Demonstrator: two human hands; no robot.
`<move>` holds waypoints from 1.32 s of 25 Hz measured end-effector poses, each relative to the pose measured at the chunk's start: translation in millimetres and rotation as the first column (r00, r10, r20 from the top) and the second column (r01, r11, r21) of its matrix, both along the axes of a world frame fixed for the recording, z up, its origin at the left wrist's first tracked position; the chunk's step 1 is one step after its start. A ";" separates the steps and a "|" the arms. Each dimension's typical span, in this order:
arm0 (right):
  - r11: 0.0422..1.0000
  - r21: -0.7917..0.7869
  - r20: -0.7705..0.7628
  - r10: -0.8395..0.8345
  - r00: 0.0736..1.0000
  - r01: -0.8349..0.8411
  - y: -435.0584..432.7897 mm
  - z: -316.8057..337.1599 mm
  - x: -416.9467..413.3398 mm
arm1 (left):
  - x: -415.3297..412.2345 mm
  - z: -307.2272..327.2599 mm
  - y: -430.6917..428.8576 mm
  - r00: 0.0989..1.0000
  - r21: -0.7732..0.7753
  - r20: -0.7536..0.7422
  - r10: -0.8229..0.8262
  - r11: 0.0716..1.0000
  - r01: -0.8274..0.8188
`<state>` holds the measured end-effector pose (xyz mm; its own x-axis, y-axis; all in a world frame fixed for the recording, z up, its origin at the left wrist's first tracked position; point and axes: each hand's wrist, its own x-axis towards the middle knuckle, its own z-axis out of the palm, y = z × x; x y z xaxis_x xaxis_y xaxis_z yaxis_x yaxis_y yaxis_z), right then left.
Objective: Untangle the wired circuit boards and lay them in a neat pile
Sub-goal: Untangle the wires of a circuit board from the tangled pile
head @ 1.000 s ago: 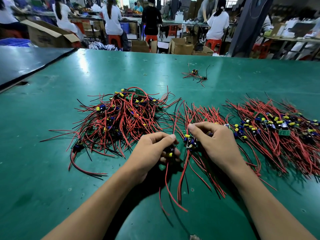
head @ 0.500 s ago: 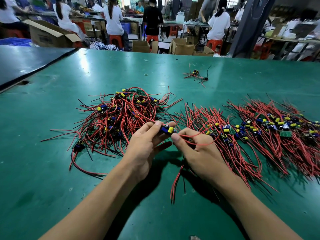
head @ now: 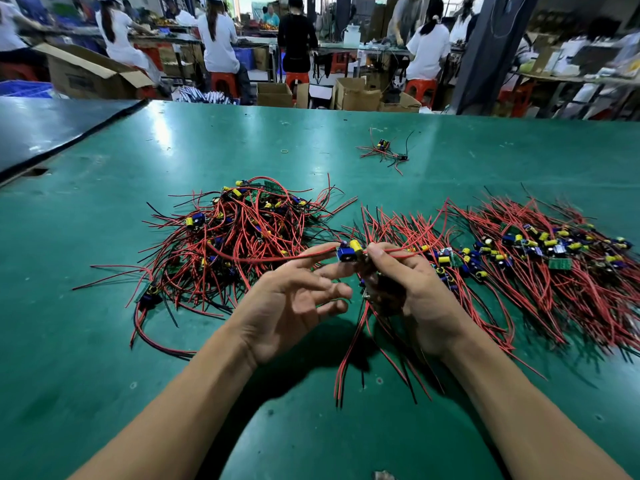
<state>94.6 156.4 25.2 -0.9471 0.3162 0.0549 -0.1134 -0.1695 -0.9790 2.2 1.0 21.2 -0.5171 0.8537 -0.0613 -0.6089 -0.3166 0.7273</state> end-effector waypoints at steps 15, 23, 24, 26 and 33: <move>0.931 0.355 0.107 -0.133 0.985 0.087 3.0 -9.4 -1.2 | 10.8 -8.9 9.2 0.939 -0.306 -0.335 0.081 0.933 -0.189; 0.887 0.420 0.085 -0.248 0.965 0.191 -0.4 -10.6 -5.2 | 7.5 -9.8 8.9 0.935 -0.348 -0.352 0.036 0.923 -0.167; 0.905 0.378 0.082 -0.243 0.967 0.195 0.2 -9.9 -4.9 | 7.9 -9.3 8.6 0.935 -0.353 -0.355 0.019 0.923 -0.153; 0.945 0.267 0.084 -0.217 0.972 0.188 1.6 -9.6 -4.5 | 9.7 -9.0 8.9 0.927 -0.354 -0.374 -0.010 0.926 -0.133; 0.990 0.090 0.095 -0.117 0.989 0.108 -9.0 -12.9 -9.4 | 17.2 -11.2 14.0 0.898 -0.309 -0.421 0.130 0.910 -0.277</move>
